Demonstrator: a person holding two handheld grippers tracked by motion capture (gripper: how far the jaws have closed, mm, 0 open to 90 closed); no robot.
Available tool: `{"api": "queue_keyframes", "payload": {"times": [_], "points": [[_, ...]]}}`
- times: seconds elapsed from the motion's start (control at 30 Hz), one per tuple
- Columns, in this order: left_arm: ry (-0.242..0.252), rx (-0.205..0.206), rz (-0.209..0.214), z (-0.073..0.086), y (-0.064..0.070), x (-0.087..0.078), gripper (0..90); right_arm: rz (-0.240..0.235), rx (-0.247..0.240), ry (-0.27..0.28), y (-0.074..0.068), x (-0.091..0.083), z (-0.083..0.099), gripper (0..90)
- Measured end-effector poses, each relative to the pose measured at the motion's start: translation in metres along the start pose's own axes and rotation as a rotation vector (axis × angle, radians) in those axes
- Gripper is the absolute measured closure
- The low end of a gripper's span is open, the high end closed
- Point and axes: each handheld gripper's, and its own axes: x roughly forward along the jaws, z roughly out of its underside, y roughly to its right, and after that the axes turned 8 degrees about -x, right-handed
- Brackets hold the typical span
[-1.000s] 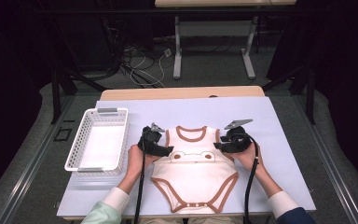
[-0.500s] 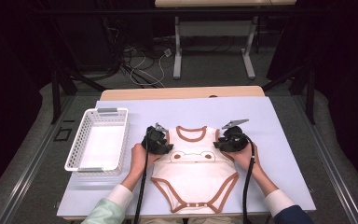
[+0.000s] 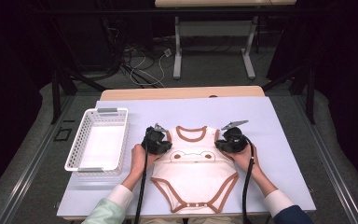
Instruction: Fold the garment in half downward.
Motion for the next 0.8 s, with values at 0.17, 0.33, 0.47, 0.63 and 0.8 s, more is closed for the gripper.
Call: {"api": "queue_keyframes", "payload": {"times": [0.17,0.33,0.47,0.63,0.8], "points": [[0.005,-0.013,0.014,0.000,0.000,-0.001,85.1,-0.006,-0.019,0.025,0.000,-0.001,0.000,86.6],[0.037,-0.014,0.019,0.000,0.000,-0.008,85.4,0.005,-0.035,0.051,-0.001,-0.008,-0.002,86.7],[0.053,-0.006,0.021,0.001,0.000,-0.015,85.4,0.006,-0.052,0.069,-0.003,-0.015,-0.004,86.8],[0.077,0.003,0.024,0.001,0.003,-0.024,85.4,0.004,-0.072,0.099,-0.005,-0.026,-0.006,86.8],[0.079,0.017,0.041,0.003,0.005,-0.033,85.3,0.003,-0.082,0.119,-0.008,-0.033,-0.006,86.8]]}}
